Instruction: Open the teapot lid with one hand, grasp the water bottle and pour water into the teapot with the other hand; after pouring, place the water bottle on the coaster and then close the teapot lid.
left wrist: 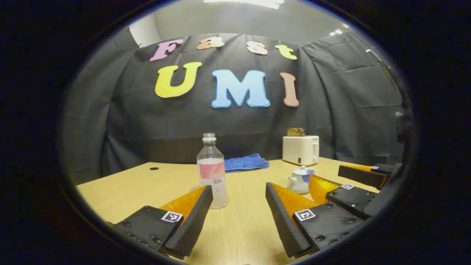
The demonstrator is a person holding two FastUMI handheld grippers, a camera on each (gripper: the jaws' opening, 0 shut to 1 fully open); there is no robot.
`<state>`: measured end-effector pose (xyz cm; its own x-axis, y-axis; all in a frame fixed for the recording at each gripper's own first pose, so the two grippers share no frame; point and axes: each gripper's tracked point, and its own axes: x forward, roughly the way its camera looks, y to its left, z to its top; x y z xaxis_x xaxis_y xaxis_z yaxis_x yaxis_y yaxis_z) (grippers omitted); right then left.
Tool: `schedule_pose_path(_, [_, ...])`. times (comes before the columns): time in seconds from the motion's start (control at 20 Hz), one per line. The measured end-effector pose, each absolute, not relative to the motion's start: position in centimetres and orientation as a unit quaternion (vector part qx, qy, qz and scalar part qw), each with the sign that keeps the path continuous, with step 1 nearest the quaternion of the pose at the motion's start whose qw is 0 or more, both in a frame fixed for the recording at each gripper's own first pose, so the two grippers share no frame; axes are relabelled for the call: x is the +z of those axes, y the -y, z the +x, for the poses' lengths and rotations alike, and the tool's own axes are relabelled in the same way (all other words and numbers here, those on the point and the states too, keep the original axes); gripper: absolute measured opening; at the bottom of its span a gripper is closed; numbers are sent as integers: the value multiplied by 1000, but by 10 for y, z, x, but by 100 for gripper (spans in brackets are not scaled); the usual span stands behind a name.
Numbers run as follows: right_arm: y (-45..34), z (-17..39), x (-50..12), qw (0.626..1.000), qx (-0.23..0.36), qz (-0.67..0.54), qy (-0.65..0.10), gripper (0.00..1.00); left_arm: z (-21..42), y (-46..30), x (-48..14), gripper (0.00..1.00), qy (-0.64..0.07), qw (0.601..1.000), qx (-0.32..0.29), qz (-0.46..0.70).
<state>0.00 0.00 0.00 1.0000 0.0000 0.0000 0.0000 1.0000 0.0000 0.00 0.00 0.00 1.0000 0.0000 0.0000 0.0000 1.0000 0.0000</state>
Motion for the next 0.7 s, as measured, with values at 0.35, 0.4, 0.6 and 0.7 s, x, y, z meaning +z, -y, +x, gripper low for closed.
schedule_pose_path(0.35, [3,0,-1,1000,-5,0,-1,95,1,0,-1,100,1,1000,1,0])
schedule_pose_path(0.4, [2,-4,2,1000,-6,1,1,94,0,-1,0,100,1,1000,4,0])
schedule_pose_path(0.6, [4,1,0,1000,-11,1,-1,50,0,-1,0,100,1,1000,3,0])
schedule_pose_path(0.7, [5,2,0,1000,-12,1,-1,63,-1,-1,0,100,1,1000,2,-1])
